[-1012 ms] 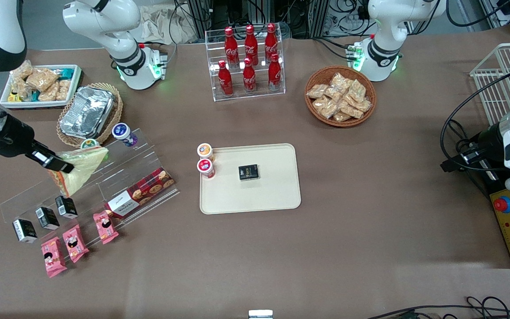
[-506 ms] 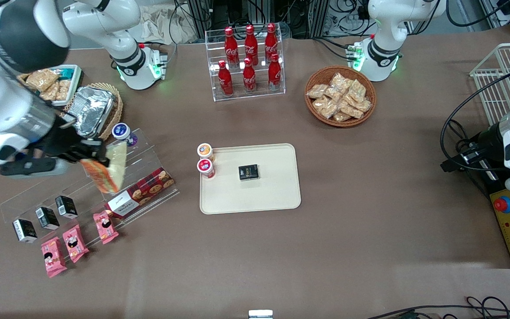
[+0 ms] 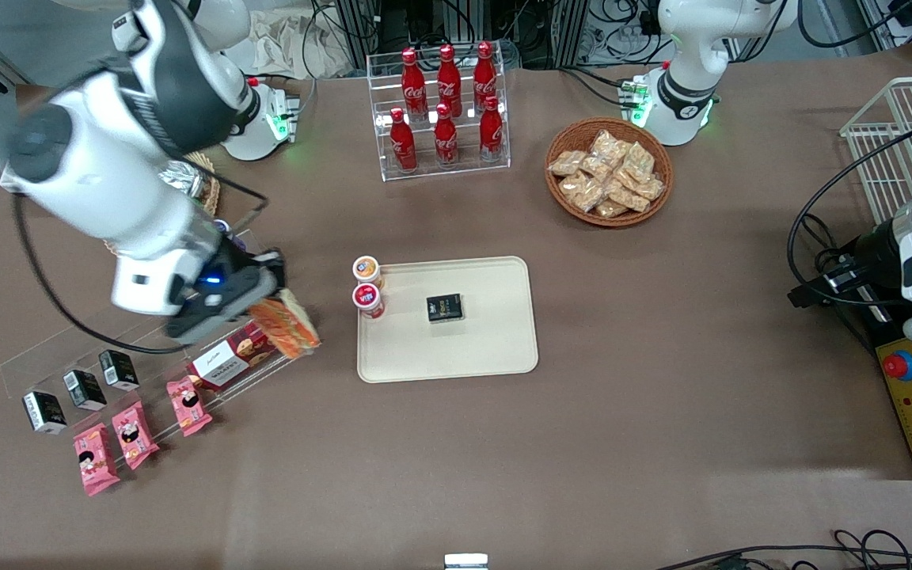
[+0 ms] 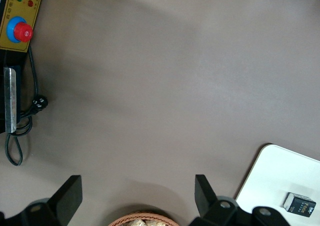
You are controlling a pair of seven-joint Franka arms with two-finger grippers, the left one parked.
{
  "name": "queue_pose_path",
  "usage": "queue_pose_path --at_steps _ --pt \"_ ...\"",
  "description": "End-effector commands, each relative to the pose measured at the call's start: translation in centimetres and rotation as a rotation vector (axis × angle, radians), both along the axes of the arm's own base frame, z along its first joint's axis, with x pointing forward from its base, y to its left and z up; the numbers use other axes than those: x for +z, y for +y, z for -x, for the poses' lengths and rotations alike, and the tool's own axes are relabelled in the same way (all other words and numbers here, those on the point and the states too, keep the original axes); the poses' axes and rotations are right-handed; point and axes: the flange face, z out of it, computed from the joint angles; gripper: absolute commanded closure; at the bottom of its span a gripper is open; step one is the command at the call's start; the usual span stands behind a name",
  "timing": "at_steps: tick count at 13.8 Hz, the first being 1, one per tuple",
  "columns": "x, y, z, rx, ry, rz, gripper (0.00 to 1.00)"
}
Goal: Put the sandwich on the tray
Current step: 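Carry the sandwich with the right gripper over the beige tray, then lower the sandwich onto the tray and open the right gripper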
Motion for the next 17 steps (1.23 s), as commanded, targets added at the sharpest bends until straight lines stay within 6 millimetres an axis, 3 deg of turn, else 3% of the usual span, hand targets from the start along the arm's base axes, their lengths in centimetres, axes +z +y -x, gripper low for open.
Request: queue_pose_path --at_steps 1,4,7,12,14,17 --pt "-3.5 7.1 0.6 0.16 -0.052 0.09 0.74" --pt "-8.9 13.1 2.0 0.285 -0.061 0.134 0.74" --pt "-13.3 15.9 1.8 0.427 -0.111 0.13 0.74" --pt "-21.3 18.7 2.1 0.481 -0.125 0.13 0.72" --pt "-23.0 20.2 3.1 0.489 -0.125 0.122 0.5" --pt "-25.0 20.1 3.0 0.483 -0.114 0.118 0.47"
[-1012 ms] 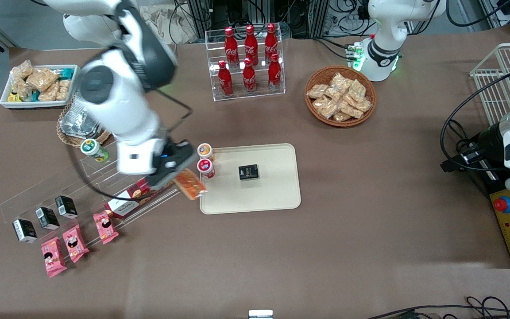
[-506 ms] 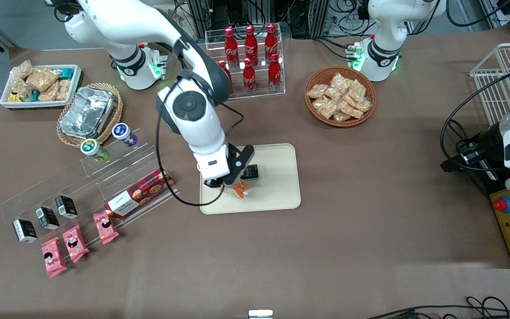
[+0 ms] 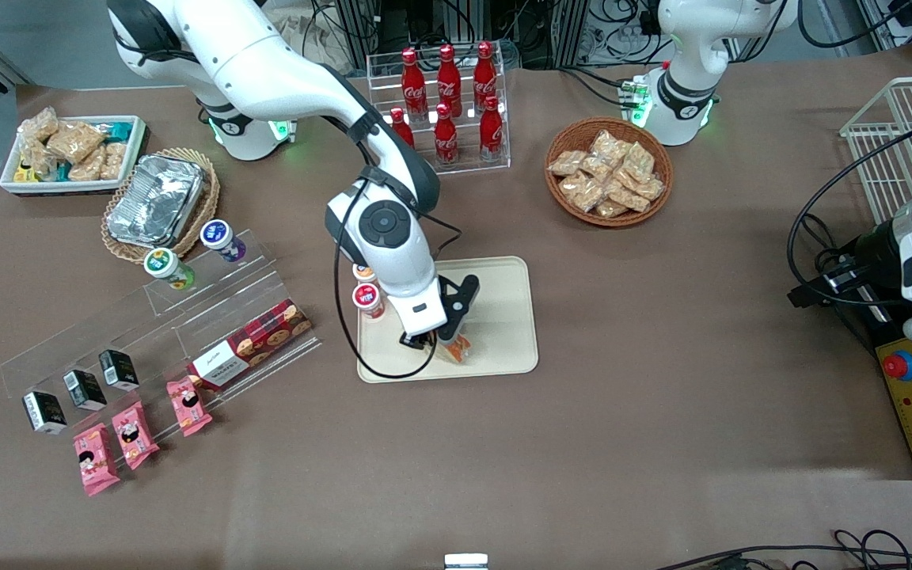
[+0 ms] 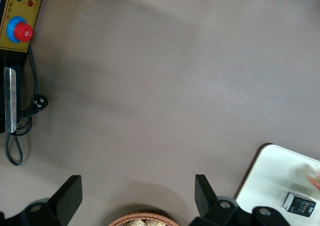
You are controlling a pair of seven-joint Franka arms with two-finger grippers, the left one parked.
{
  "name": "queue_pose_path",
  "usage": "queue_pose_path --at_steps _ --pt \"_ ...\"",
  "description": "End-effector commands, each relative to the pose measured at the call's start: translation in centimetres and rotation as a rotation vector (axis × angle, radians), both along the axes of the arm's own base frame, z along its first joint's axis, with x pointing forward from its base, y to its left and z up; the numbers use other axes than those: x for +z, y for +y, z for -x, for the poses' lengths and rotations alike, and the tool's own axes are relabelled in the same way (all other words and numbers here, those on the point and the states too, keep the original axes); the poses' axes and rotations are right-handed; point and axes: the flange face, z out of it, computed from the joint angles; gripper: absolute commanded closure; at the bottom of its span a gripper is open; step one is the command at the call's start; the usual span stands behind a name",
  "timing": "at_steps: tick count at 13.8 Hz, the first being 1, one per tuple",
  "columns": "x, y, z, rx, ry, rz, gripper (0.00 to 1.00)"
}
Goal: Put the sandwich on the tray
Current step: 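Lower the sandwich onto the tray and open the right gripper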
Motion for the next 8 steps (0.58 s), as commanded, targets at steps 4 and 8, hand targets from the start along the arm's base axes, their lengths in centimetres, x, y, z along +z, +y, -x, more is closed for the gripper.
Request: queue_pose_path --at_steps 4,8 --pt "-0.1 0.0 -0.9 -0.042 0.007 -0.051 0.01" --pt "3.1 -1.8 -1.4 -0.112 0.047 -0.096 0.01"
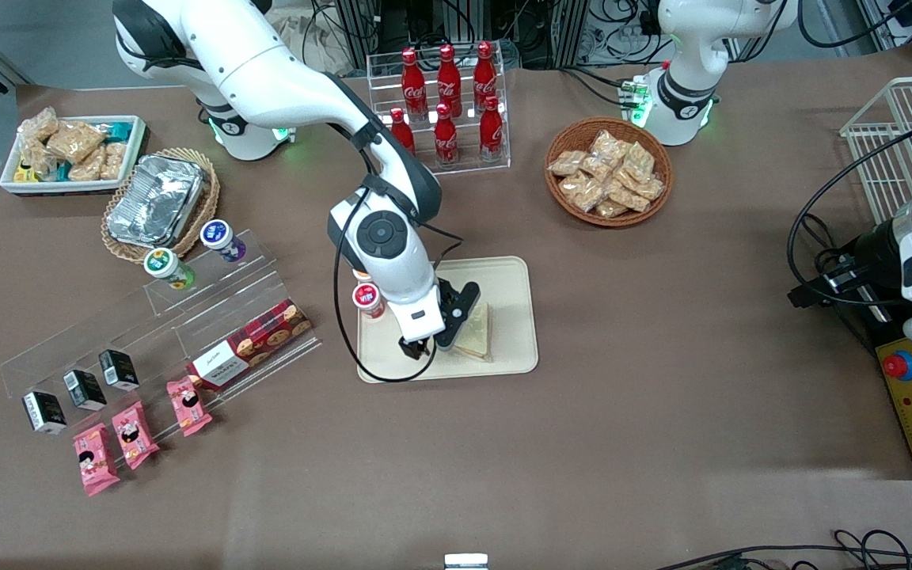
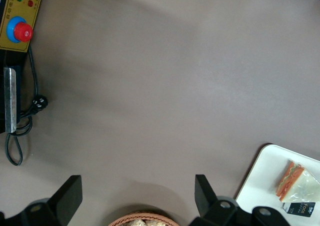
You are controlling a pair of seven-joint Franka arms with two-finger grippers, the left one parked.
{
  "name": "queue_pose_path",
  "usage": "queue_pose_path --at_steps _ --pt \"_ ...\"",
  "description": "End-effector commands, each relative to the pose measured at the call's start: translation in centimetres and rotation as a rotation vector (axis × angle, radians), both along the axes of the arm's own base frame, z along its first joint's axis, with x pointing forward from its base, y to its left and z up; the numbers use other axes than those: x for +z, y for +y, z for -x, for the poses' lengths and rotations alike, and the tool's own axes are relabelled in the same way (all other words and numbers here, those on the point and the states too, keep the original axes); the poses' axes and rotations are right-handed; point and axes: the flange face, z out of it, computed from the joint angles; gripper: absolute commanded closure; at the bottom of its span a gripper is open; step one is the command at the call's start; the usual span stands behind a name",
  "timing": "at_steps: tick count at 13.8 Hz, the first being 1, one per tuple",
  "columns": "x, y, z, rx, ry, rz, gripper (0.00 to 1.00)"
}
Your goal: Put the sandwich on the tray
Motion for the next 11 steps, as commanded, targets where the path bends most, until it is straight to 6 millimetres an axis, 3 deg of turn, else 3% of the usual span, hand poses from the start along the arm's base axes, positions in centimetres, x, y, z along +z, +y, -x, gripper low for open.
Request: queue_pose_path --at_steps 1,3,5,8,11 --pt "4.6 -1.5 -0.5 -0.043 0.006 -0.039 0.01" --pt "8.1 -2.4 -1.2 -0.045 -0.042 -0.065 0.01" --pt "11.2 -4.9 -2.4 -0.082 -0.064 -0.079 0.01" --pt "12.7 -8.4 -3.6 -0.129 -0.032 -0.06 0.01" --pt "16.9 -12.7 -4.2 -0.189 -0.002 -0.05 0.01"
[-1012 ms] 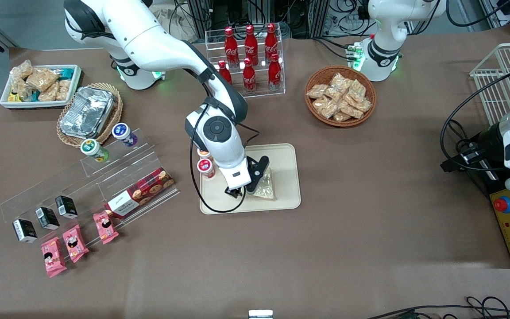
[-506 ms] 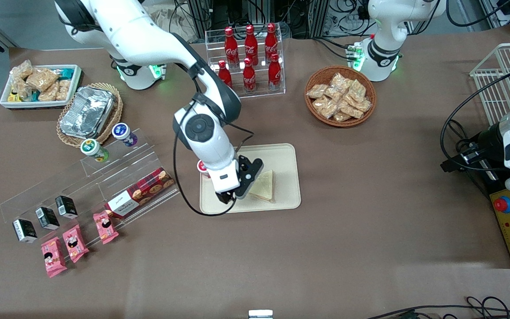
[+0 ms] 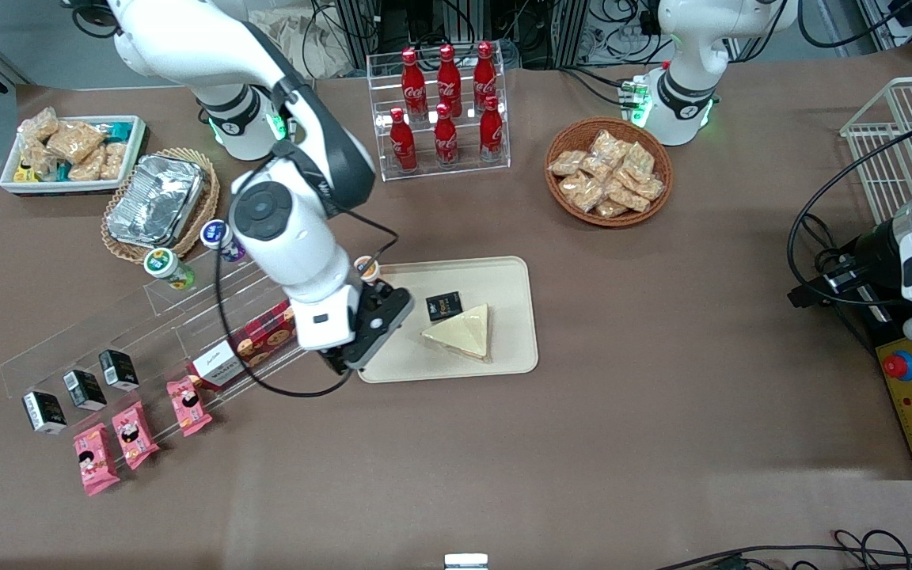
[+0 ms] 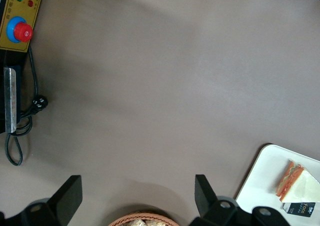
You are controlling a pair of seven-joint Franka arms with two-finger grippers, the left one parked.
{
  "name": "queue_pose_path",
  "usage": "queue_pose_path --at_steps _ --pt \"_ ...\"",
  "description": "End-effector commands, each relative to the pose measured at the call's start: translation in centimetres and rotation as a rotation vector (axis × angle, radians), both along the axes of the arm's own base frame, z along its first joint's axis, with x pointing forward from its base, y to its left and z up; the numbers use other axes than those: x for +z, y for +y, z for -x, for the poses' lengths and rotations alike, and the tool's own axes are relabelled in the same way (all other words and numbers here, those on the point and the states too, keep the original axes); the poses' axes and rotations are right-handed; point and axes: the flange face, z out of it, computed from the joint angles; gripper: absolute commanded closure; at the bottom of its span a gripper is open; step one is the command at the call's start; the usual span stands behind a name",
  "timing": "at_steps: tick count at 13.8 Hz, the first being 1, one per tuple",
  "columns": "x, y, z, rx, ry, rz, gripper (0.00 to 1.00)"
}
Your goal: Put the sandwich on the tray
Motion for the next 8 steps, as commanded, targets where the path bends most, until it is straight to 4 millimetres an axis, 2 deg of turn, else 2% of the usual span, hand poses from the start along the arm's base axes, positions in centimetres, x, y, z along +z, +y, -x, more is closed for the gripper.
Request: queue_pose_path --at_steps 1,4,8 --pt "4.0 -4.4 0.0 -0.059 0.046 -0.003 0.01" --pt "7.2 -11.1 -0.4 -0.156 0.119 -0.001 0.01" --pt "9.7 -20.1 -0.4 -0.297 0.232 -0.081 0.01"
